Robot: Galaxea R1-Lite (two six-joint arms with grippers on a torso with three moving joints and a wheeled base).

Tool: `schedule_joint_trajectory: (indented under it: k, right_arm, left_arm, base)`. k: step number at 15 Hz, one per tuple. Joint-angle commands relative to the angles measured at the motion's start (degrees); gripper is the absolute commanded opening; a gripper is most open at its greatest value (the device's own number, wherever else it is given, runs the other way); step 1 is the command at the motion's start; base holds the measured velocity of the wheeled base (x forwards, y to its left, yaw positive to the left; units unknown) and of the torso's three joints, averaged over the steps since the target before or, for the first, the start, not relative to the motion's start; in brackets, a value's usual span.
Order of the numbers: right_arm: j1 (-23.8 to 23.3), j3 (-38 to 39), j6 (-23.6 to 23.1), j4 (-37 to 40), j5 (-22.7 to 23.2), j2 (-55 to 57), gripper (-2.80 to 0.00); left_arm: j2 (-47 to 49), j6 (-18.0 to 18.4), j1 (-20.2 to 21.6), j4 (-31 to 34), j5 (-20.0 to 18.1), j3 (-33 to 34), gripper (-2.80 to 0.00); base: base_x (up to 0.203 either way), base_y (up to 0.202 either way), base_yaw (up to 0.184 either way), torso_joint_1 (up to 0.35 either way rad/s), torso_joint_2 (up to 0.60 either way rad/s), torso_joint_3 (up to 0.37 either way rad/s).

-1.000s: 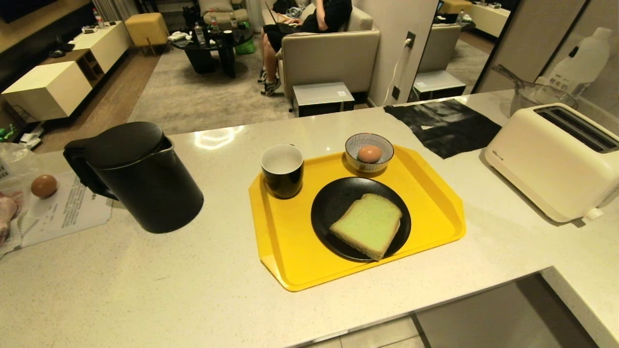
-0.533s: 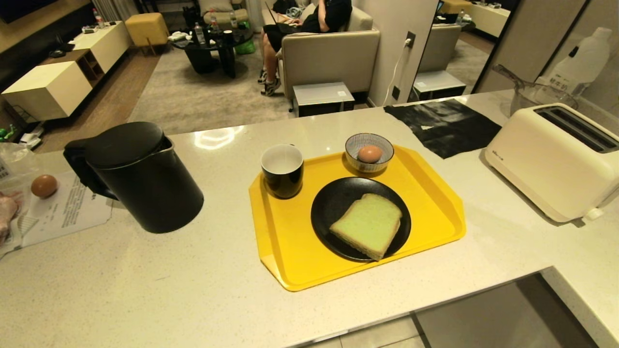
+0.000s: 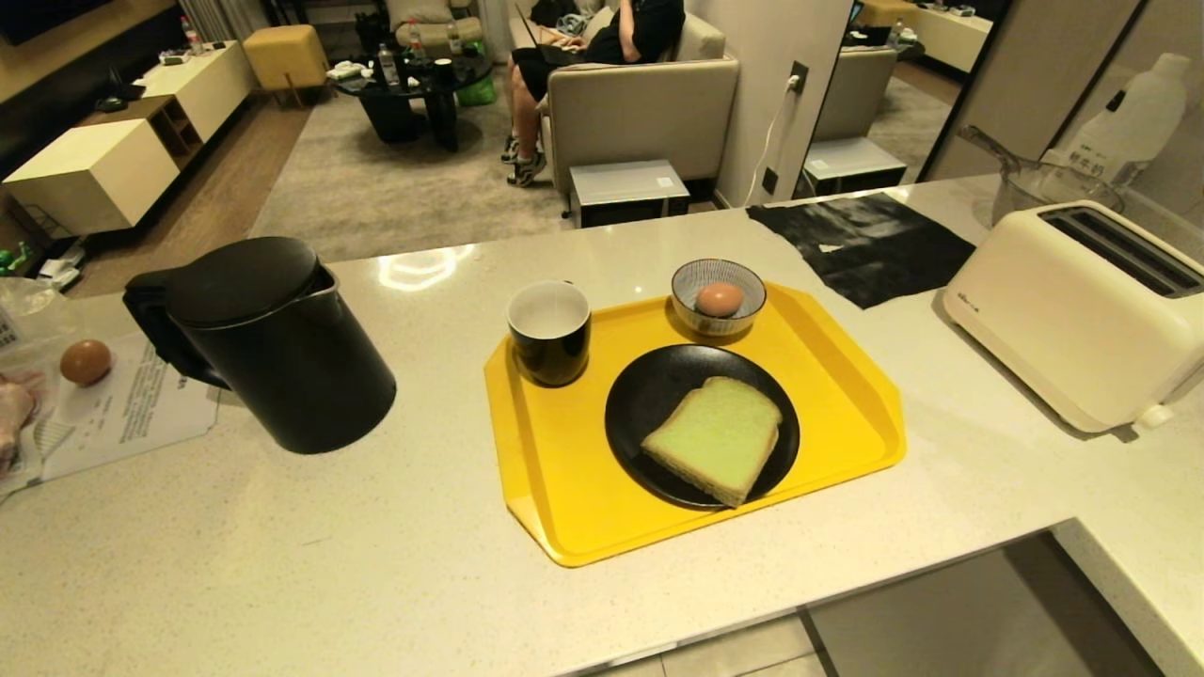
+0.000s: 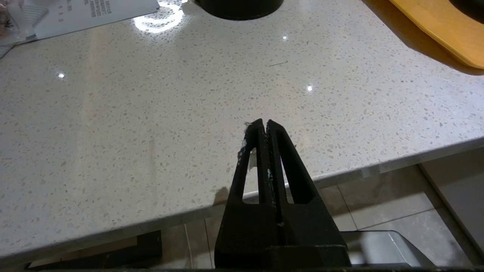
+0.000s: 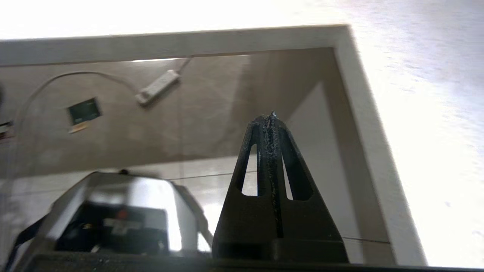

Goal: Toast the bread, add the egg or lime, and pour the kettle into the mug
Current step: Pick up the kettle

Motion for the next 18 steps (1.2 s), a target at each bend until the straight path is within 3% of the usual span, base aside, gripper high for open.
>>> schedule_joint_trajectory:
  k: [1,5,8,13,18]
  right_arm:
    - [-2.40,1.49,-0.60,-0.03,-0.03,-0.95,-2.80]
    - [-2.26,1.49,-0.30,-0.07,-0.76,-1.83,-2.80]
    - [0.09,1.23,-1.45,0.07,0.38,-7.36,-2.80]
    - [-0.32,1.49,-3.33,-0.81,0.54,-15.01,-2.80]
    - [-0.32,1.38,1.32,-0.25,0.43,-15.01,-2.80]
  left_arm:
    - [0.04,-0.02,0.01,0.04,0.00,0.00,-2.80]
    - [0.03,-0.02,0.08,-0.04,0.00,0.00,-2.80]
    - [-0.05,-0.02,-0.01,-0.04,0.00,0.00,-2.80]
    - [-0.05,-0.02,0.05,-0.01,0.00,0.00,-2.80]
    - [0.03,-0.02,0.00,-0.02,0.00,0.00,-2.80]
  base:
    - [0.000,0.000,0.000,0.000,0.00,0.000]
    - [0.000,0.000,0.000,0.000,0.00,0.000]
    - [0.000,0.000,0.000,0.000,0.00,0.000]
    - [0.000,0.000,0.000,0.000,0.00,0.000]
    - [0.000,0.000,0.000,0.000,0.00,0.000]
